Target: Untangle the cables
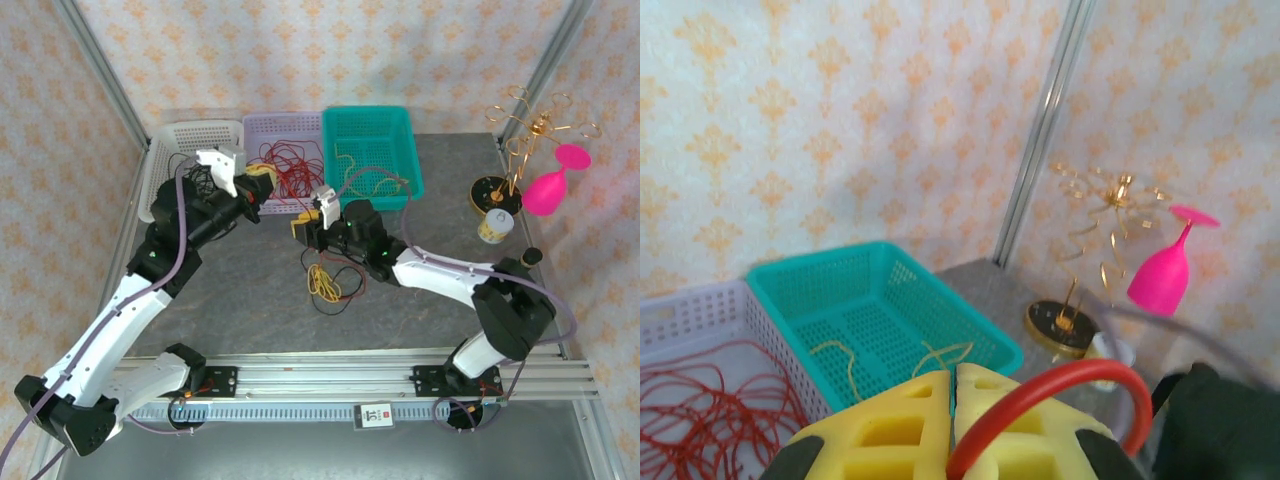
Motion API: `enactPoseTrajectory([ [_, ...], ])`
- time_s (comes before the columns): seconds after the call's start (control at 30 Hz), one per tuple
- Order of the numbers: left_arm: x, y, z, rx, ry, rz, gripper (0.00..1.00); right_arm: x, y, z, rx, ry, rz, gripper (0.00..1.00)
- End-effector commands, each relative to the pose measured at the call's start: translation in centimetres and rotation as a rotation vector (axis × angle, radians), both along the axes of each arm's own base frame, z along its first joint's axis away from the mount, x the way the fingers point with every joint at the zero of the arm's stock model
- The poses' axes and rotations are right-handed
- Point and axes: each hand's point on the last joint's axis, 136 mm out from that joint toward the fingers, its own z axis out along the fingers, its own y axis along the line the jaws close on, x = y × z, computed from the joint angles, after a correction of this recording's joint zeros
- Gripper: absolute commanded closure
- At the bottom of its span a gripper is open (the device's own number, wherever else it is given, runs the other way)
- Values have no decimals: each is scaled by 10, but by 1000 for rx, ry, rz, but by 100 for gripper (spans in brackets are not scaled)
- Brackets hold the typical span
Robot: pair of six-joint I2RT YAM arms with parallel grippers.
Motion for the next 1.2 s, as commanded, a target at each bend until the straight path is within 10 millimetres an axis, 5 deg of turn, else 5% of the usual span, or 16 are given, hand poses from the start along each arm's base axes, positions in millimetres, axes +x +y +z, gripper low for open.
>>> enactPoseTrajectory([
  [0.0,-5,4,37,-48,-27,19,100,10,3,-6,66,18,-91,67],
  [0.23,-14,9,106,-104,-121,22,100,17,8,-55,16,116,-142,68],
  [0.57,-44,14,196,-205,-289,-37,100,27,12,-95,-25,227,-191,71],
  [0.93,-66,40,267,-252,-473,54,100,27,10,-129,-70,348,-241,70],
  [1.17,-63,59,294,-252,-554,180,100,29,-6,-144,-55,417,-332,64],
])
